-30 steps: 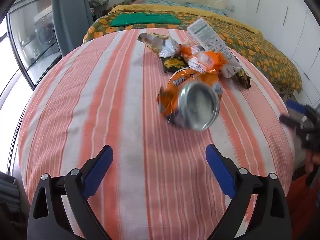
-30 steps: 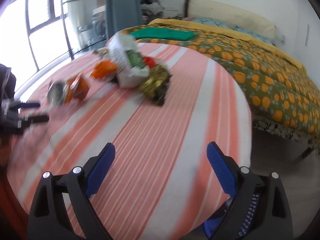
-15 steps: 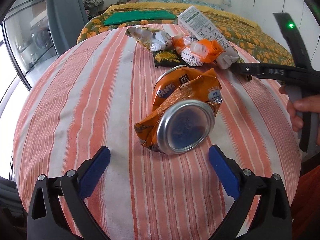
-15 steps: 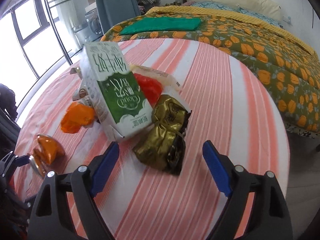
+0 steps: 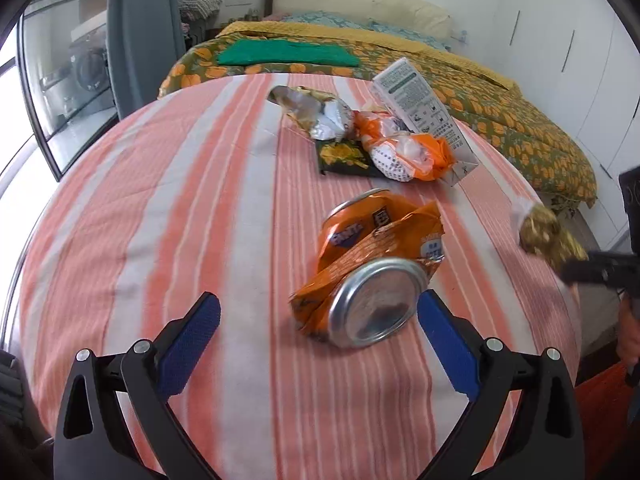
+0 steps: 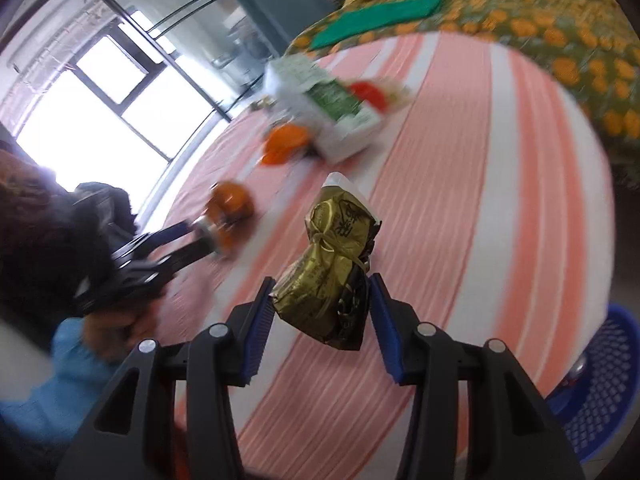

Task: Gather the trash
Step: 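Carry the can and gold bag over the wastebasket and open both tools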

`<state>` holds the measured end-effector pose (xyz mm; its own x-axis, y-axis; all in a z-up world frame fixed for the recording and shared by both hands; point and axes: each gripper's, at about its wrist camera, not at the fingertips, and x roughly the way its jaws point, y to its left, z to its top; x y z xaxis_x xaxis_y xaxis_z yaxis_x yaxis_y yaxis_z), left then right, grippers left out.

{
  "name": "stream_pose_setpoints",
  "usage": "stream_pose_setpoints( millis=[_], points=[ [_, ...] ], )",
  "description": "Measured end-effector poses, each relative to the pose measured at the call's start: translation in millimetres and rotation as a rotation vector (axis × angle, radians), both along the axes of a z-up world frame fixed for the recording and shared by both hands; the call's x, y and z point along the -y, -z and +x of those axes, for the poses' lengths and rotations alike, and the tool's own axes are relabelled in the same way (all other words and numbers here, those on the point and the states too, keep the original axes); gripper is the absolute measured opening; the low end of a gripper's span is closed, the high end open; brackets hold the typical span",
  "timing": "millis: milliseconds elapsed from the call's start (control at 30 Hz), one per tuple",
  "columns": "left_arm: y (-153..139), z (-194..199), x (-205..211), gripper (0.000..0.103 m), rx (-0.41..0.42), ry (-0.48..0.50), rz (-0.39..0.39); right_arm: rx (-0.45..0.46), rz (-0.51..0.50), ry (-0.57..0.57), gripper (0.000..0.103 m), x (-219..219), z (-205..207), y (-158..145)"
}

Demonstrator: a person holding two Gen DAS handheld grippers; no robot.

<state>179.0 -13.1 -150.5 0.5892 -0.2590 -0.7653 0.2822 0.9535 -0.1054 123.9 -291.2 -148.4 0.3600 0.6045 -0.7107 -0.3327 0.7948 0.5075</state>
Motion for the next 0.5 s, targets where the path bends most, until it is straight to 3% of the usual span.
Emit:
stream_pose_setpoints(
  millis=[67, 200, 333, 500],
  points=[
    [1, 3, 8, 0.097, 0.003, 0.039, -0.017, -0.010, -0.022, -0.014, 0.046, -2, -1, 2],
    [1, -2, 24, 0.088, 0.006, 0.119, -0.062, 0.004, -0.102, 0.032, 0.048, 7, -1, 7],
    [0, -19, 44, 0.087, 0.008, 0.219, -0.038, 0.021, -0.183, 0.122, 0.051, 27, -2, 10],
    [-8, -35, 43, 0.090, 0.025, 0.243, -0.031, 0.043, -0.233, 0.138, 0.059, 31, -4, 10]
  ],
)
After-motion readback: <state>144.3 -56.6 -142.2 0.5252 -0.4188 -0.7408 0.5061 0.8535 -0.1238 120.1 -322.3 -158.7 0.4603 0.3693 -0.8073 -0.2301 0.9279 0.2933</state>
